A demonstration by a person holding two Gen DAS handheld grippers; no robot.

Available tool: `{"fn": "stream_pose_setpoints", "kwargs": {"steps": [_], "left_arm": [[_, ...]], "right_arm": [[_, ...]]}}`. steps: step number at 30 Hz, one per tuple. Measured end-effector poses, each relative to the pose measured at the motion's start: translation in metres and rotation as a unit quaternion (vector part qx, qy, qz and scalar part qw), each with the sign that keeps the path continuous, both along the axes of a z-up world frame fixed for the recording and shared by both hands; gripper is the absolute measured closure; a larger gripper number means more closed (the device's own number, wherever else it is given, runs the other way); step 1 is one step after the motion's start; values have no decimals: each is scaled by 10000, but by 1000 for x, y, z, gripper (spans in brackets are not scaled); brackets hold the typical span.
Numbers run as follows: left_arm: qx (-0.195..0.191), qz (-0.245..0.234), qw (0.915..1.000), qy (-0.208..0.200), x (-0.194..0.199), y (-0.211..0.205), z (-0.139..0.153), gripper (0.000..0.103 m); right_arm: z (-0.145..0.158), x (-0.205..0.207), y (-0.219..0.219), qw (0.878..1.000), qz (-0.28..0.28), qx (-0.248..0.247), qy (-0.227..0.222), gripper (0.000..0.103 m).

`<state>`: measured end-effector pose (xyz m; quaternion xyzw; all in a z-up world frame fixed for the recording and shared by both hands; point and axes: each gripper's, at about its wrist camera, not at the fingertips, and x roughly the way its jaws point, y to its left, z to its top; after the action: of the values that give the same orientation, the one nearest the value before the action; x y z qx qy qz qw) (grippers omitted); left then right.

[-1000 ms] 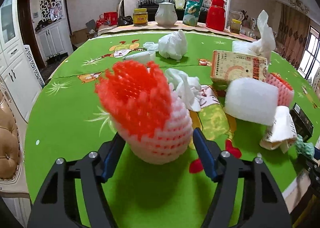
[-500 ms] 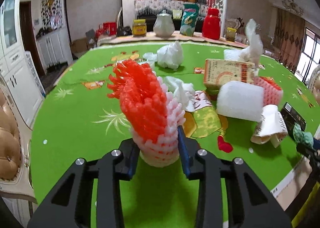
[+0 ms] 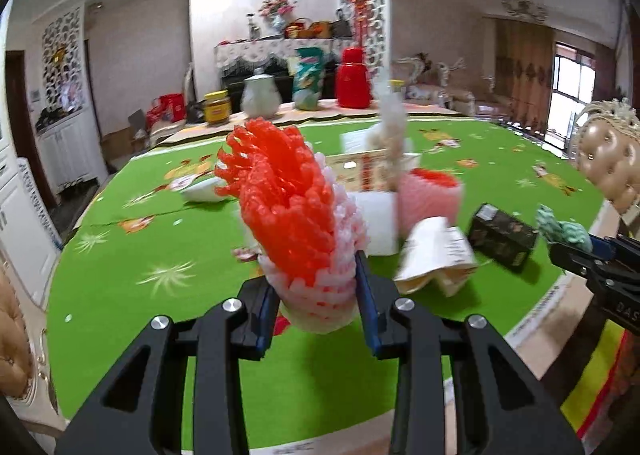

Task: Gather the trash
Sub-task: 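Carry both items to the pink bin and open both tools to drop them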

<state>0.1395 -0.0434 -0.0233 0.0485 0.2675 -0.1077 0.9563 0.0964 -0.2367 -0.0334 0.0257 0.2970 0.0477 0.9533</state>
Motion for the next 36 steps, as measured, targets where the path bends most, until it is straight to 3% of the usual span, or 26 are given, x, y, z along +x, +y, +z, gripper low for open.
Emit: {"fn": "stream_pose_setpoints", "kwargs": {"steps": [10, 17, 21, 25, 36], "left_arm": [[61, -1119, 9937, -42, -13, -87, 2, 69], [59, -2004, 9797, -28, -26, -157, 4, 69], [31, -2705, 9627, -7, -45, -206, 8, 69], [21, -3403, 9403, 4, -72, -259, 10, 69], [-147, -4974, 8670, 279, -157, -387, 7, 69]], "right_arm": [[11, -31, -59, 9968, -752, 135, -222, 61], [22, -67, -110, 9888, -1435, 105, -406, 61], [28, -102, -145, 9789, -1983, 54, -492, 61], [31, -144, -179, 9647, -2578, -34, -533, 61], [12, -257, -268, 9074, -4195, -128, -208, 61]]}}
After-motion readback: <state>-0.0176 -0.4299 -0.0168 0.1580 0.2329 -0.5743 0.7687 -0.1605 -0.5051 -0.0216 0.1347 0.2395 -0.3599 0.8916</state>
